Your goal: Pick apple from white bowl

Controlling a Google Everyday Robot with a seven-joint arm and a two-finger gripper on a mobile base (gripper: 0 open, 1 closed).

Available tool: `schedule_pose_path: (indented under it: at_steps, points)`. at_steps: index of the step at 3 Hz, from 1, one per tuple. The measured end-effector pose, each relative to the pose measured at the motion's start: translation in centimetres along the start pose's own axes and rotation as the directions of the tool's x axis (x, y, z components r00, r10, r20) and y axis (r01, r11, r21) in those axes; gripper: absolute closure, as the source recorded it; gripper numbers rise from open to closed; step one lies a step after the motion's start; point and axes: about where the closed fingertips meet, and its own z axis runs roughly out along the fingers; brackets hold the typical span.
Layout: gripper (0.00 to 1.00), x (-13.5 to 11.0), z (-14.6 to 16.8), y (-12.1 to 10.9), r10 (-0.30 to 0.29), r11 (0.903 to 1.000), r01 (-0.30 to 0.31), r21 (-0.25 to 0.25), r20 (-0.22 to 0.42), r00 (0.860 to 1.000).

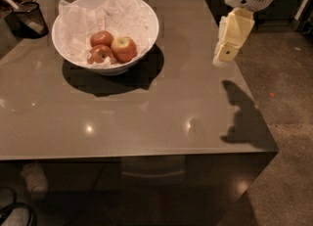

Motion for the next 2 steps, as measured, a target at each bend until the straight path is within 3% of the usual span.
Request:
schedule_pose_path:
  at_steps: [2]
  points:
    - [0.16,-2.5,1.4,-2.0,-0.053,0.9981,0.055,-0.027,0.048,0.997]
